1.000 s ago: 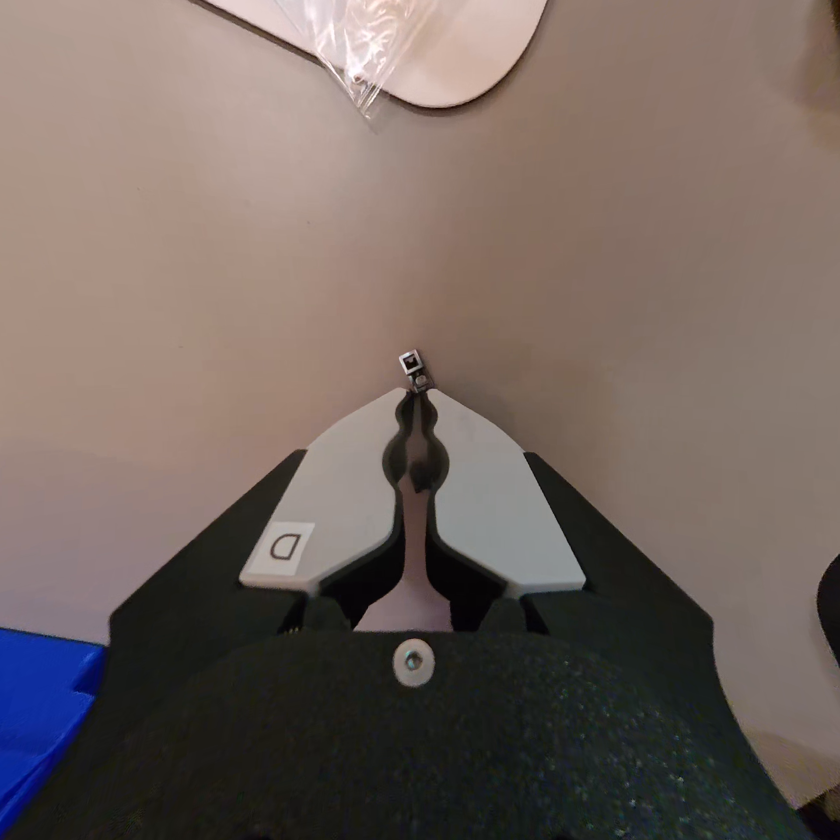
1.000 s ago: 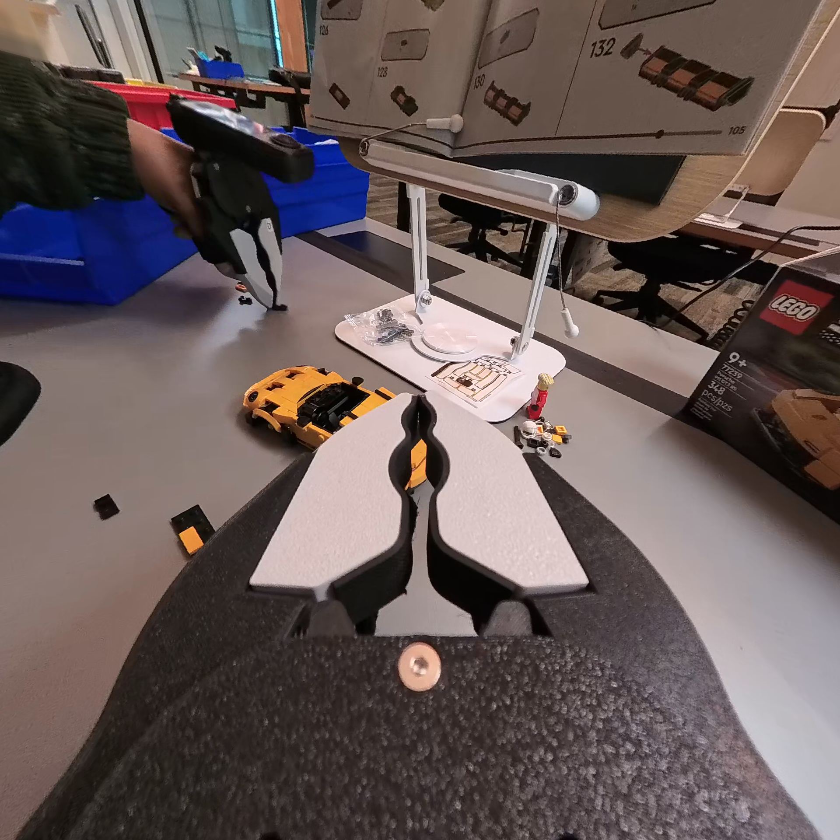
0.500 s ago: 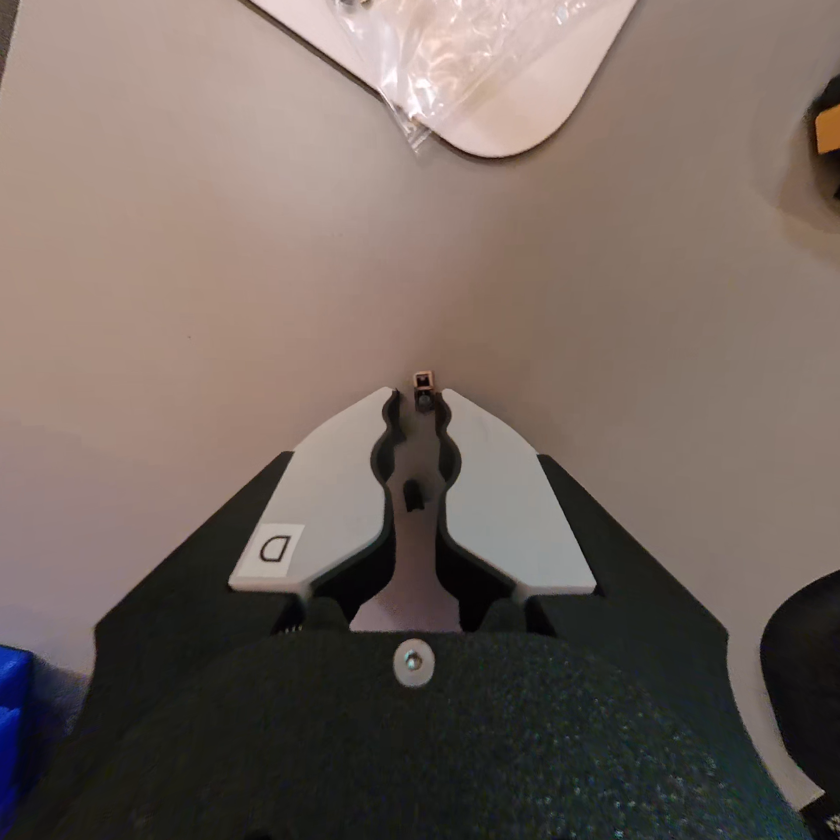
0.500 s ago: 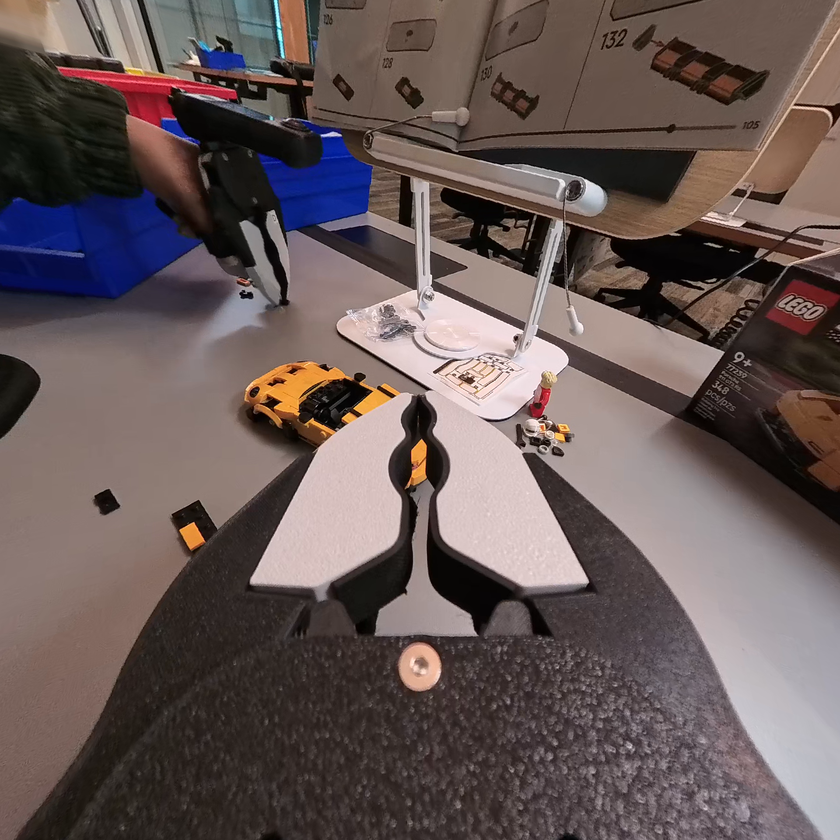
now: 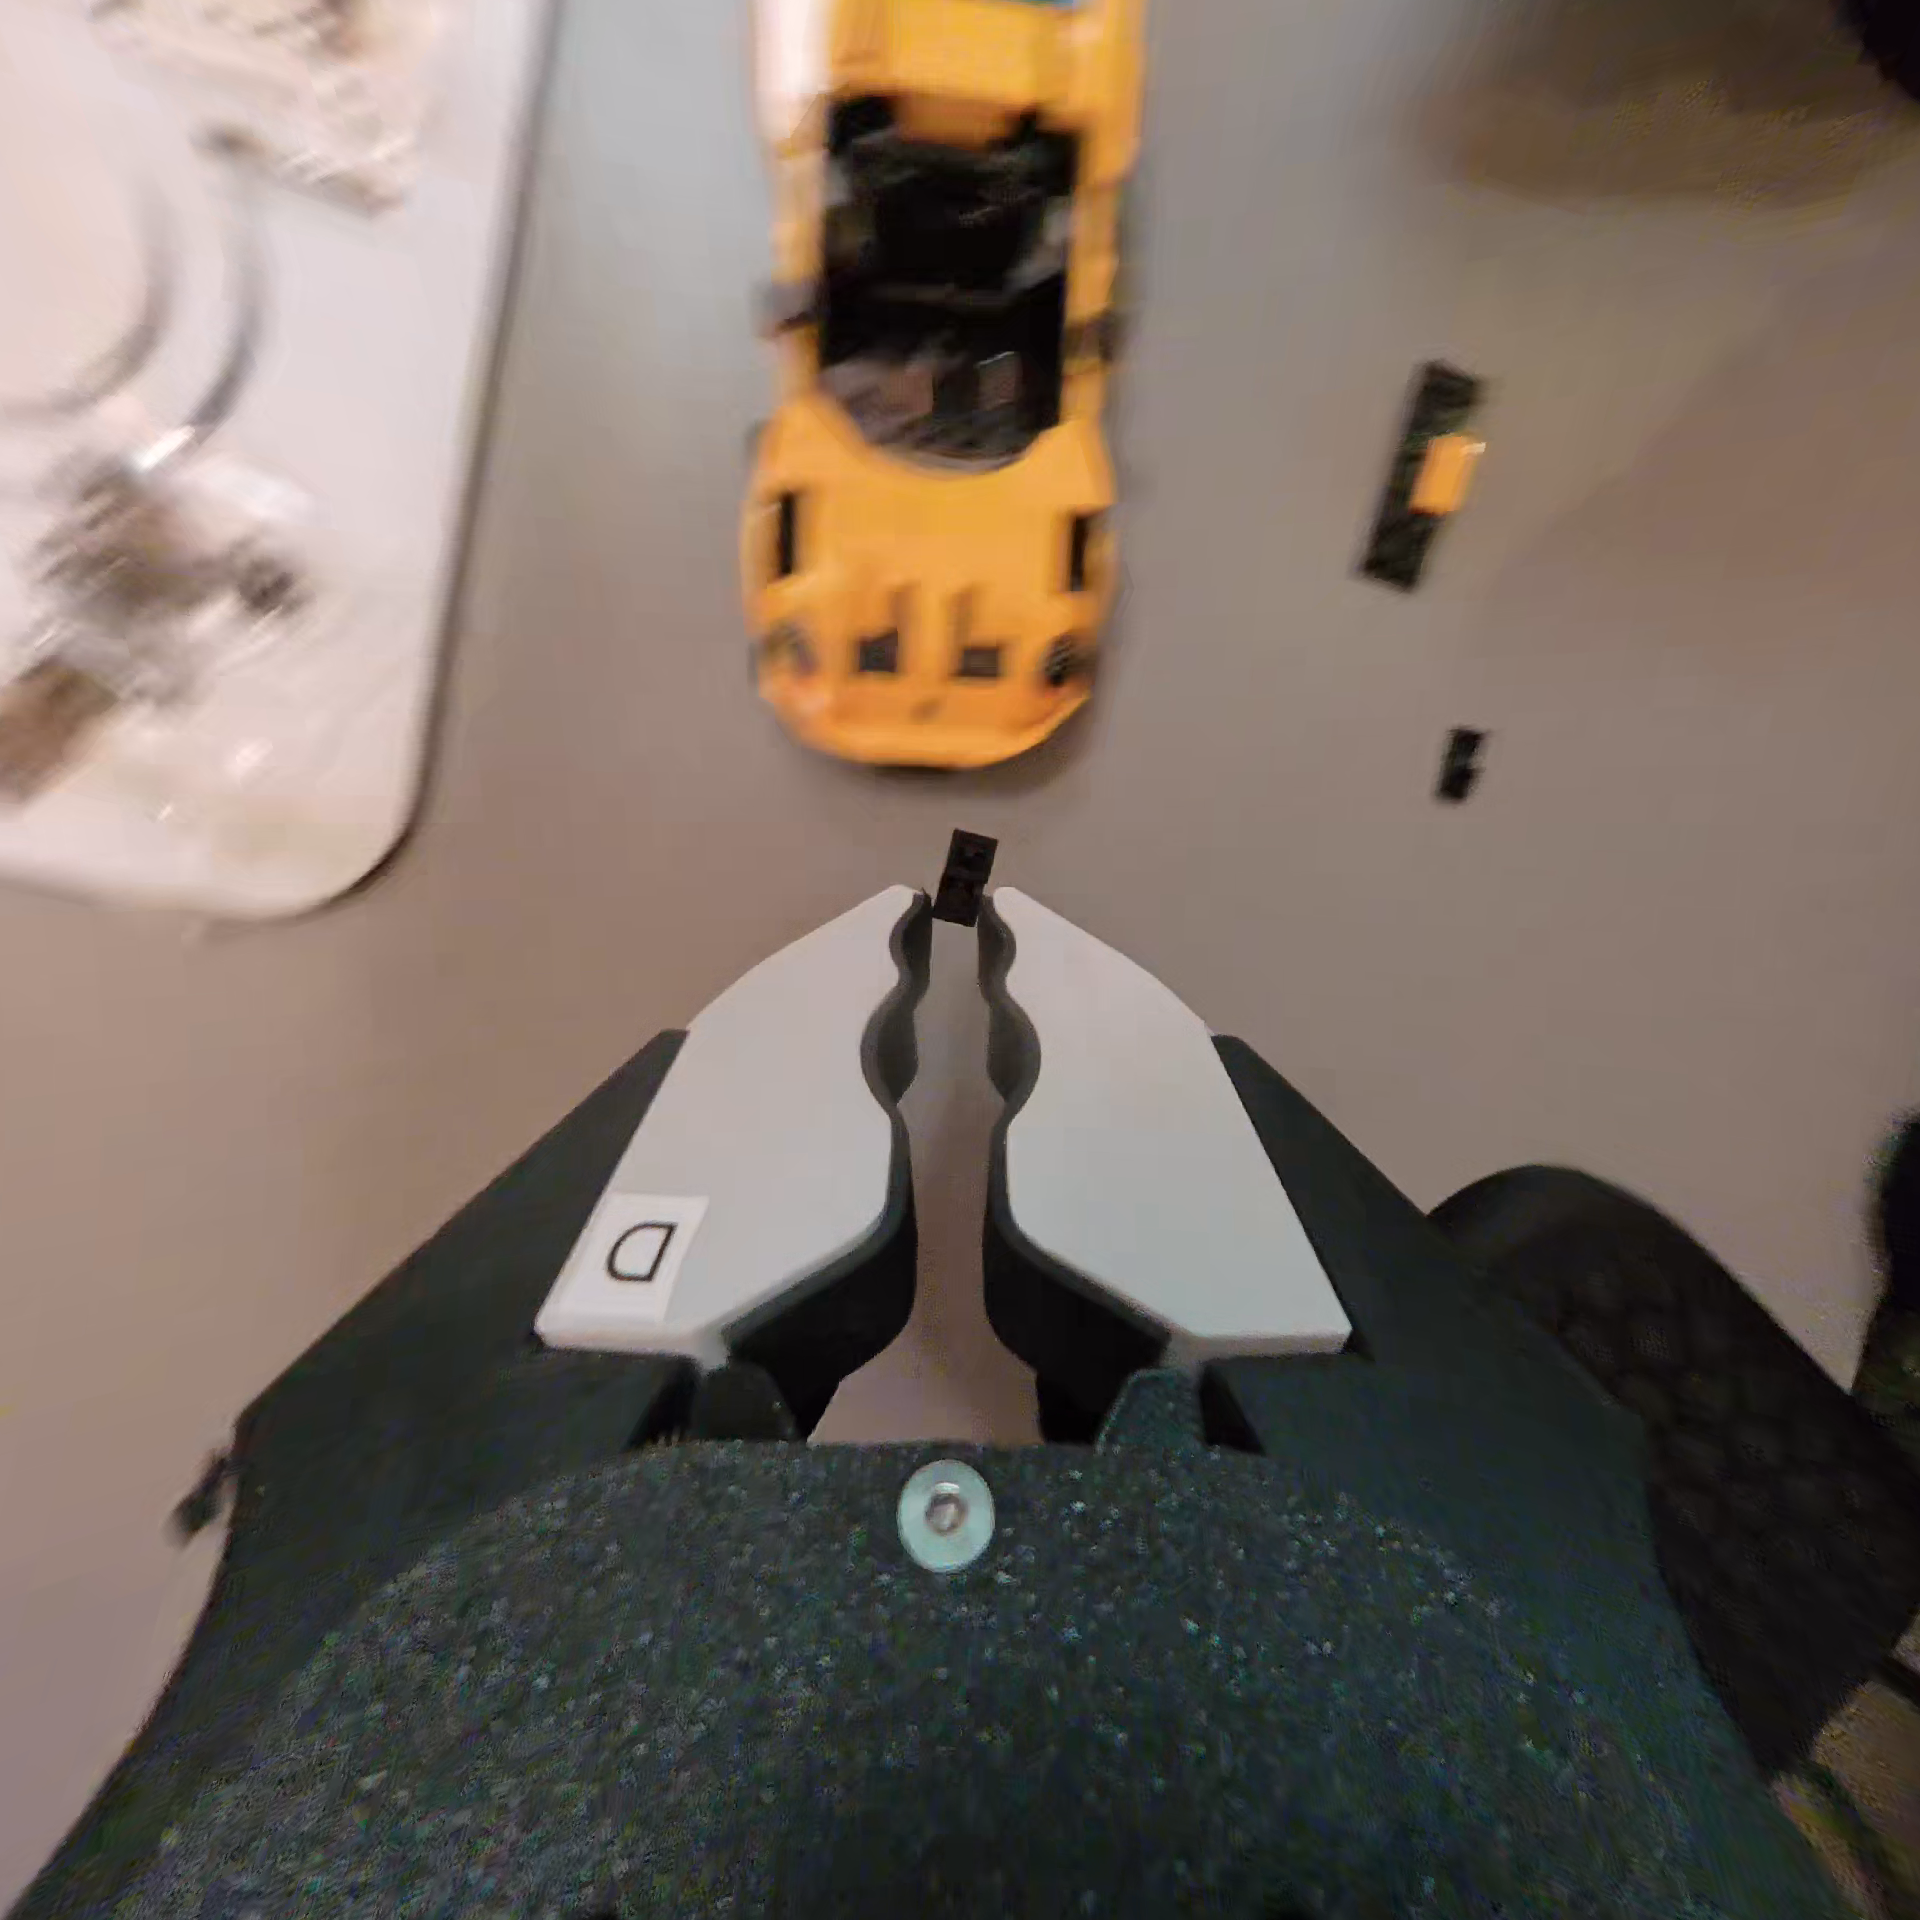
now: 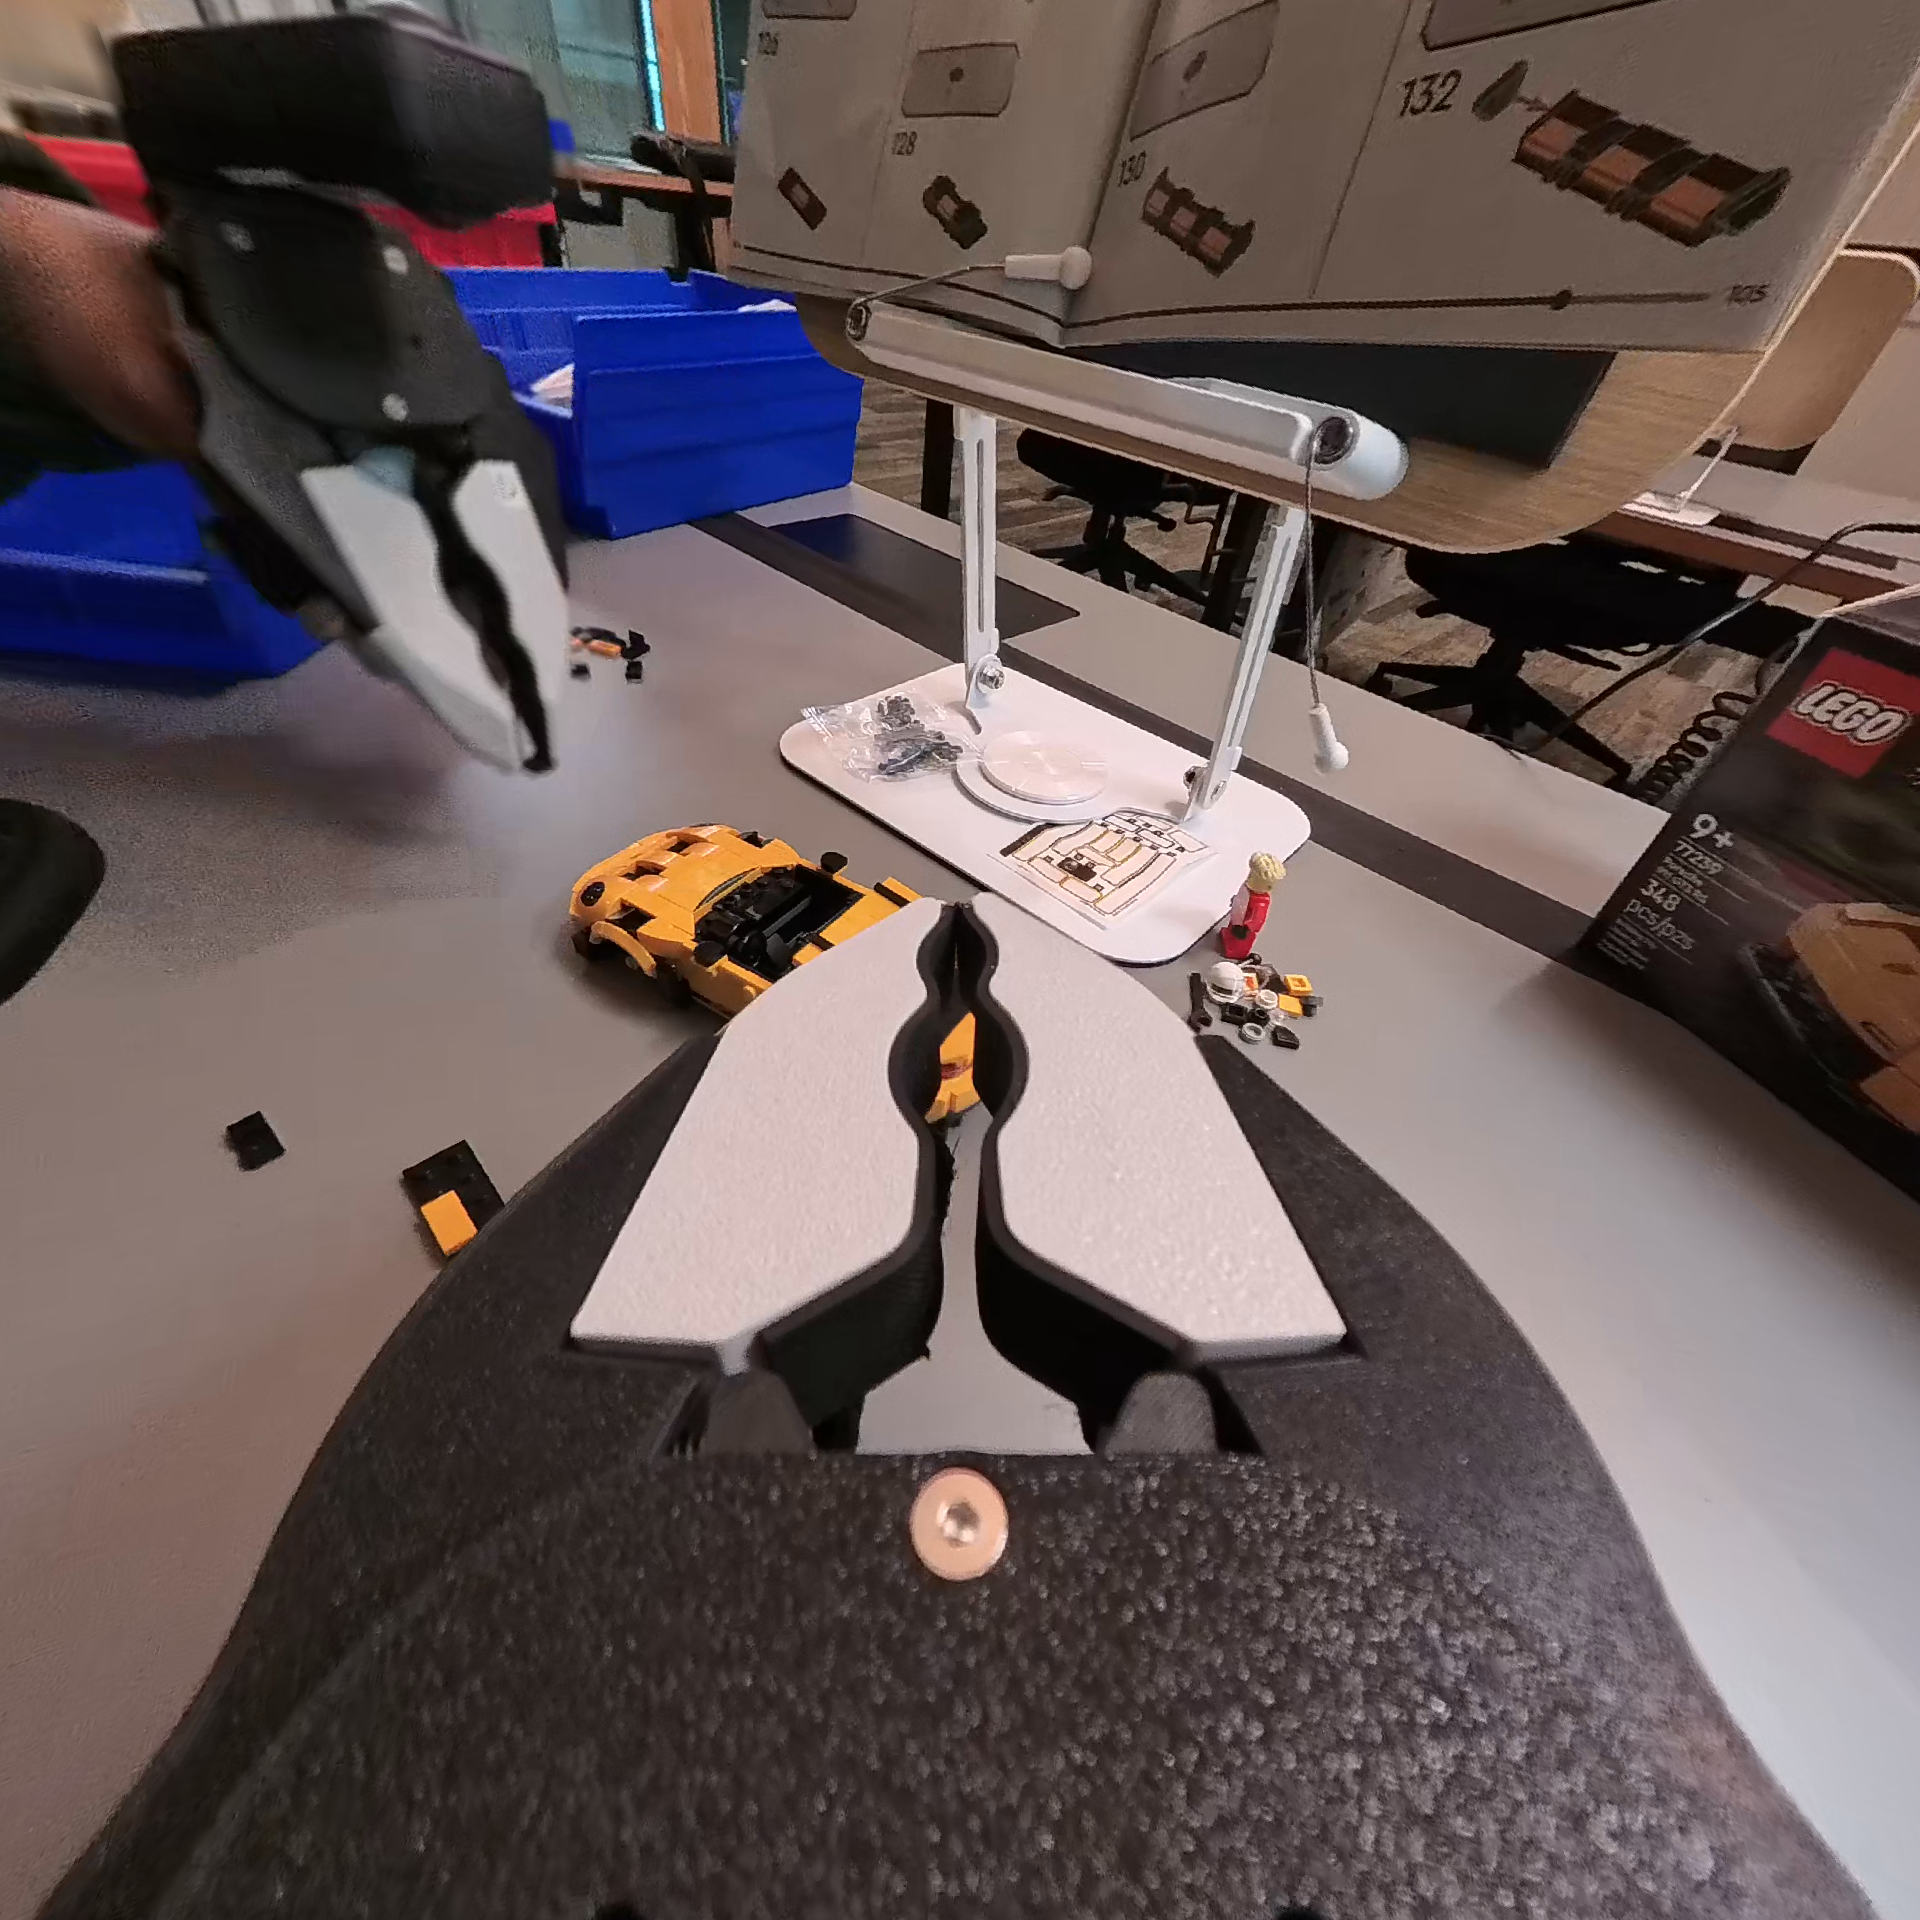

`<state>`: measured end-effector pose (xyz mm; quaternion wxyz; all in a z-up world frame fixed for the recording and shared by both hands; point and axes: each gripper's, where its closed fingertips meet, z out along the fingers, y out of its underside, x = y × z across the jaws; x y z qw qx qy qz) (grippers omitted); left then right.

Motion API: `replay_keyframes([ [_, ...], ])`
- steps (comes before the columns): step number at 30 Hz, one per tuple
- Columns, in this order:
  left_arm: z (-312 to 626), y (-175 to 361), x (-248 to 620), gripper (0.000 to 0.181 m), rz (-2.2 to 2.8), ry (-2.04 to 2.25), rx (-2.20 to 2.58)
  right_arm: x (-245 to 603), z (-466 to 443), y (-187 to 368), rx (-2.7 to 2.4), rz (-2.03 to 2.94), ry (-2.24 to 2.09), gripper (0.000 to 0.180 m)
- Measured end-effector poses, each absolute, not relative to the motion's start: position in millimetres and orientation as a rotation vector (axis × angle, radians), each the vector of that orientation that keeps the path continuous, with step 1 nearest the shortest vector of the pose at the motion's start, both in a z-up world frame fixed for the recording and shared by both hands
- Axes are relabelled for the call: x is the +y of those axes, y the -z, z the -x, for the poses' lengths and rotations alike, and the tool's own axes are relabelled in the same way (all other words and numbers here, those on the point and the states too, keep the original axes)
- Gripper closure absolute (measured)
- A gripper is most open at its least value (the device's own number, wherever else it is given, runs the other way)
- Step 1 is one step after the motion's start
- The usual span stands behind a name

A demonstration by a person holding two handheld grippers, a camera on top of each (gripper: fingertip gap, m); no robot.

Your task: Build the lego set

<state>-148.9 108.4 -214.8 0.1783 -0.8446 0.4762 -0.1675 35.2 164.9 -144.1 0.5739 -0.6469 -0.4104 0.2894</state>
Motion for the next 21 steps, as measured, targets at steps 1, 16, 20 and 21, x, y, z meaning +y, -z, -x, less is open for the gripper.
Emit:
replay_keyframes([
  [1,130,218,99,0.172,2.347,0.492,1.398,164,-35,144,-0.964,1.514,-0.674,0.18],
  [16,49,252,64,0.172,2.238,0.601,1.612,162,-41,135,-0.977,1.465,-0.621,0.18],
  [20,53,253,60,0.172,2.256,0.595,1.602,161,-41,135,-0.983,1.463,-0.624,0.18],
  [21,55,253,60,0.171,2.259,0.593,1.599,161,-40,135,-0.985,1.463,-0.623,0.18],
])
